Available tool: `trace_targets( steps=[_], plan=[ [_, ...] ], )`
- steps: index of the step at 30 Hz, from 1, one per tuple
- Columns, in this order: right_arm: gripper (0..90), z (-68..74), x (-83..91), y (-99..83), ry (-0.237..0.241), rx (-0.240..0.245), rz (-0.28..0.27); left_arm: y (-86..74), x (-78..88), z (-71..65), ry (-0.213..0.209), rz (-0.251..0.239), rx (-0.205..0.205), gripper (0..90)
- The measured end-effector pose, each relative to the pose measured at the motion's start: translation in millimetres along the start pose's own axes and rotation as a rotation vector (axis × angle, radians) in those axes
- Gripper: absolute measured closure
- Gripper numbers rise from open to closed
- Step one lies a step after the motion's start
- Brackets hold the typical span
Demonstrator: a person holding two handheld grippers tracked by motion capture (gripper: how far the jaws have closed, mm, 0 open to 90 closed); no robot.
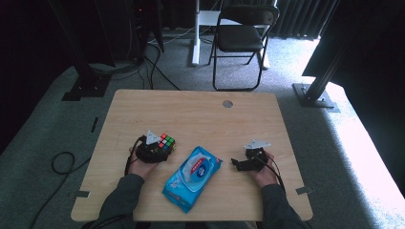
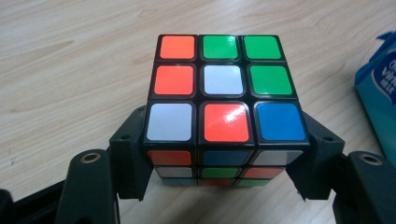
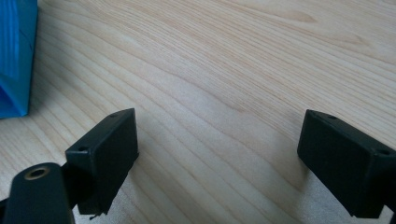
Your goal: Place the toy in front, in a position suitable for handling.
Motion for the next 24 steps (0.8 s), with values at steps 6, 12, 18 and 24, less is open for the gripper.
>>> trace_targets(
  steps=[6,12,18,24],
  plan=[
    [12.1,-0.1,0.0,0.0,0.000,0.001,0.000,10.7,-5.5,-2.1,0.008,-0.002,-0.013,33.7],
    [12.0,-0.1,0.0,0.0,0.000,0.001,0.000,23.8,-14.6,-6.4,0.010,-0.002,-0.028,33.7],
    [12.1,-0.1,0.0,0.0,0.000,0.001,0.000,34.0,-25.0,-14.7,0.005,-0.002,-0.047,33.6],
    [12.1,-0.1,0.1,0.0,0.000,0.001,0.001,38.0,-36.8,-25.3,-0.010,0.015,-0.073,33.7]
  ],
)
Point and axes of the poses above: each handheld gripper's, and its own axes: x roughly backward along the jaws, y roughly out of its top, z roughly to its left, the point moved 6 cm from there along -x, roughly forward along the jaws, and after that the axes turned 7 degrees about x, right-handed, at the moved point
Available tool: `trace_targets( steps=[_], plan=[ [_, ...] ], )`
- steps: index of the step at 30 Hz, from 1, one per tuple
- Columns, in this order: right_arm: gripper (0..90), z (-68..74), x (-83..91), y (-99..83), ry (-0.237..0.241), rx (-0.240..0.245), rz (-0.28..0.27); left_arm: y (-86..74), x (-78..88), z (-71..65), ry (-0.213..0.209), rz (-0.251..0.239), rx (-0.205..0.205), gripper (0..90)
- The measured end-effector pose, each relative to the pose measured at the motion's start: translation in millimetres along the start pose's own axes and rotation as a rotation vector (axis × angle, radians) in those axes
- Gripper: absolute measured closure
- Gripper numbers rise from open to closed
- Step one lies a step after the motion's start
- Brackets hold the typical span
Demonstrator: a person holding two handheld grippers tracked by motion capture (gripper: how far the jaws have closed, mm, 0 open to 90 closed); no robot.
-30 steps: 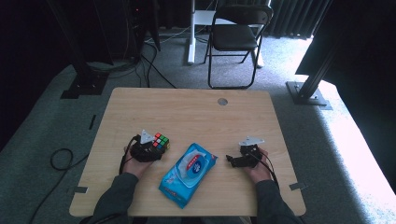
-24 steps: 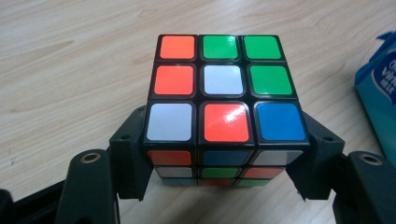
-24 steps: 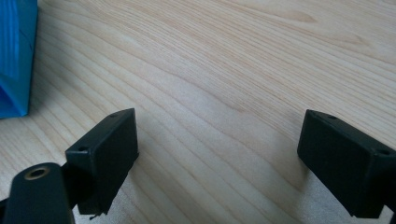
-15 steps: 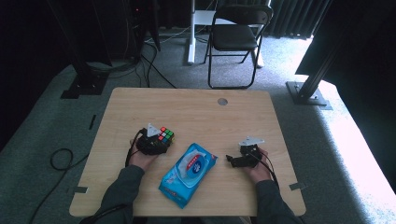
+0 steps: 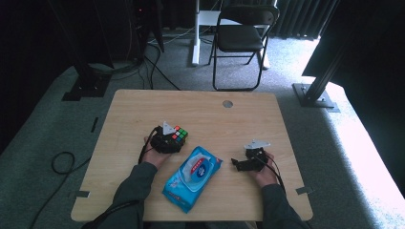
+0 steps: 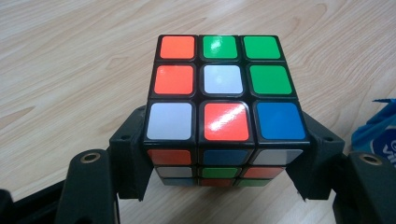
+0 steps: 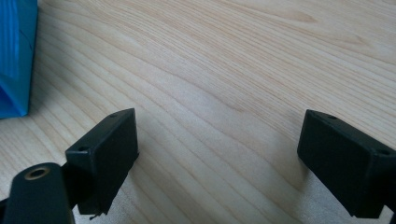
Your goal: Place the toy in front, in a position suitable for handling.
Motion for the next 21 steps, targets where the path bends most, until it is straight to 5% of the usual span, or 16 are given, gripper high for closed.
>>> trace_targets(
  steps=[18,21],
  plan=[
    [12.0,0.0,0.0,0.0,0.000,0.001,0.000,0.0,-19.8,-5.9,-0.044,0.013,0.015,33.4],
    [12.0,0.0,0.0,0.0,0.000,0.000,0.000,-1.0,-19.6,-5.3,-0.022,0.018,0.028,28.5]
  ],
)
Point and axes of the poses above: each handheld gripper's, and its own axes: x roughly backward along the jaws, y roughly out of its top, z roughly to its left, the point moved 6 cm from there along -x, roughly forward along the jaws, and after that the axes turned 7 degrees about x, right-handed, at the moved point
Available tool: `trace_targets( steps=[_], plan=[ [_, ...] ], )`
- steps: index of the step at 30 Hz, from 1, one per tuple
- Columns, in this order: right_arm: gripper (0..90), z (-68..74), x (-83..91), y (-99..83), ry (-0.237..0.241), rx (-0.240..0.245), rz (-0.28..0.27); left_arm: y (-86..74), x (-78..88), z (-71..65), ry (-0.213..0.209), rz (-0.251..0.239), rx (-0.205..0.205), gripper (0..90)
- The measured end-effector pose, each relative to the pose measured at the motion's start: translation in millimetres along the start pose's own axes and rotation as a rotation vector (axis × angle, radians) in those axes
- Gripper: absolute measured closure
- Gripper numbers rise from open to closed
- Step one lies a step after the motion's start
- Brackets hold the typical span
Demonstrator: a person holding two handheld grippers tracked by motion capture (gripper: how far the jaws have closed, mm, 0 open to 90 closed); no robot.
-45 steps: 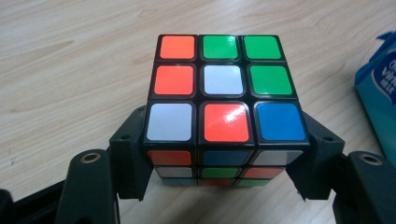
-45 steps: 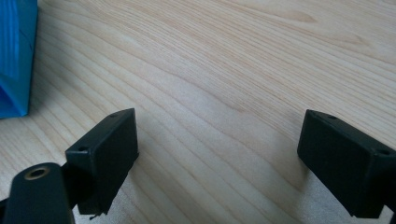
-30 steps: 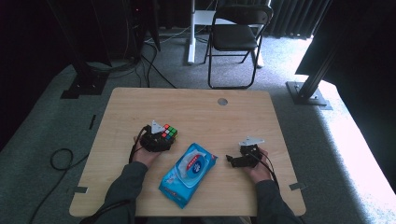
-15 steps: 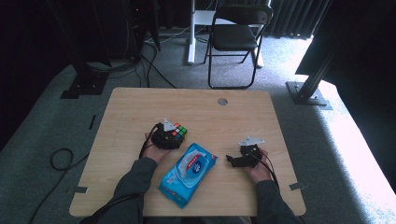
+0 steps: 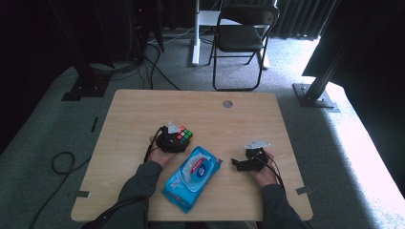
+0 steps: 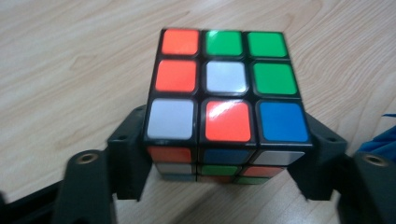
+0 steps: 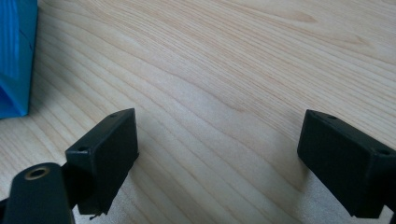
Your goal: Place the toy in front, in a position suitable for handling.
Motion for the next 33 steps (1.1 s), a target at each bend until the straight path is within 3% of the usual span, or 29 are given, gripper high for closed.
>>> trace_targets(
  steps=[4,9,14,20,25,28,33],
  plan=[
    [12.1,0.0,0.0,0.0,0.000,0.000,0.000,0.1,3.3,0.0,-0.002,-0.013,0.004,21.6],
    [12.1,0.0,-0.1,0.0,0.000,-0.001,-0.001,-0.8,15.0,-0.8,-0.014,-0.031,0.025,19.1],
    [12.1,0.1,-0.1,0.0,0.000,-0.001,-0.001,-4.5,24.6,-4.5,-0.012,-0.037,0.014,19.3],
    [12.1,0.1,-0.1,0.1,0.000,-0.001,-0.001,-11.9,42.2,-1.8,-0.029,-0.080,0.062,31.9],
    [12.0,0.1,-0.1,0.1,0.000,-0.001,-0.001,-20.7,53.4,-1.3,-0.053,-0.079,0.049,42.2],
    [12.0,0.1,-0.1,0.1,0.000,-0.001,-0.001,-23.1,56.5,-1.3,-0.056,-0.078,0.041,44.3],
    [12.1,0.1,-0.1,0.1,0.000,-0.002,-0.001,-26.2,62.9,-4.0,-0.112,-0.082,0.068,46.0]
  ],
)
Point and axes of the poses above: each handheld gripper's, and its own axes: x roughly backward along the jaws, y roughly out of its top, z roughly to its left, the point moved 6 cm from there along -x, roughly forward along the jaws, and after that the axes turned 7 degrees about x, right-handed, at the moved point
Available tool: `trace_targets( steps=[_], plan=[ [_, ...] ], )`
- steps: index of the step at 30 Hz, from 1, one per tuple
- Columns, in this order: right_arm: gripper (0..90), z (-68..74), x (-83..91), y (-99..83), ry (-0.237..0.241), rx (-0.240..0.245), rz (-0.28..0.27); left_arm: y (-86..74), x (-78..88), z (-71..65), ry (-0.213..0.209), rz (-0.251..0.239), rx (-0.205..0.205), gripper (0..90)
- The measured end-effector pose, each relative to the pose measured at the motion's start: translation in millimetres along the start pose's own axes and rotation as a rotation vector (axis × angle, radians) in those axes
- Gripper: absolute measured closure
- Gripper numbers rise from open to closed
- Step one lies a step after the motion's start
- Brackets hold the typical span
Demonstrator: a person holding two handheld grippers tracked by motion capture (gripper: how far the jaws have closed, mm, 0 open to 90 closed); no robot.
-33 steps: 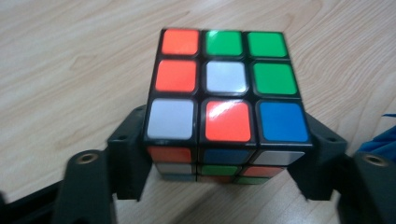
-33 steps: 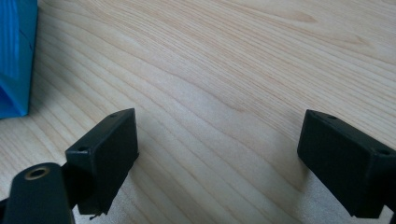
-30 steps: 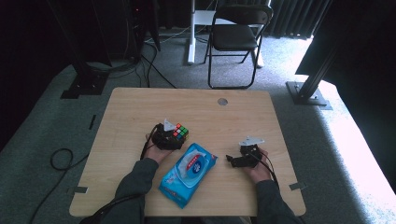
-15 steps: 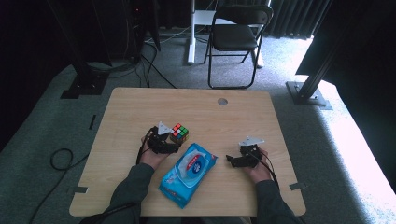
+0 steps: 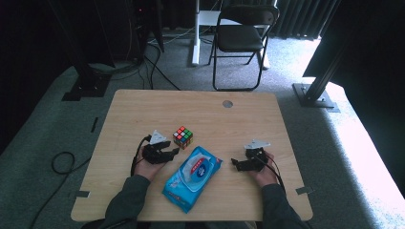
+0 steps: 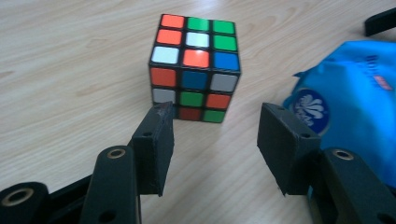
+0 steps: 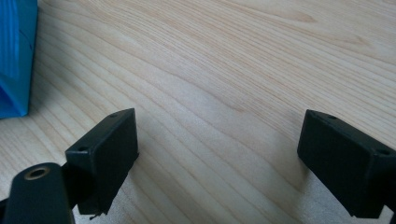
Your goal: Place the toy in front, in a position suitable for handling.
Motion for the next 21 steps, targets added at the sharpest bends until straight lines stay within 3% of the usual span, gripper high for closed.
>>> trace_targets(
  steps=[5,12,21],
  plan=[
    [13.0,0.1,0.1,0.1,0.002,0.003,-0.002,0.6,8.1,-4.6,-0.042,-0.010,0.028,45.9],
    [13.3,0.2,0.3,0.1,0.003,0.007,-0.004,1.1,22.6,-7.2,-0.067,-0.039,0.051,45.4],
    [13.3,0.2,0.2,0.1,0.003,0.007,-0.004,-1.2,35.4,-8.7,-0.046,-0.052,0.021,43.9]
  ],
)
Point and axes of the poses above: each handheld gripper's, and its own axes: x roughly backward along the jaws, y roughly out of its top, z roughly to its left, the point moved 6 cm from there along -x, roughly forward along the jaws, and after that the axes turned 7 degrees about x, right-handed, at the moved point
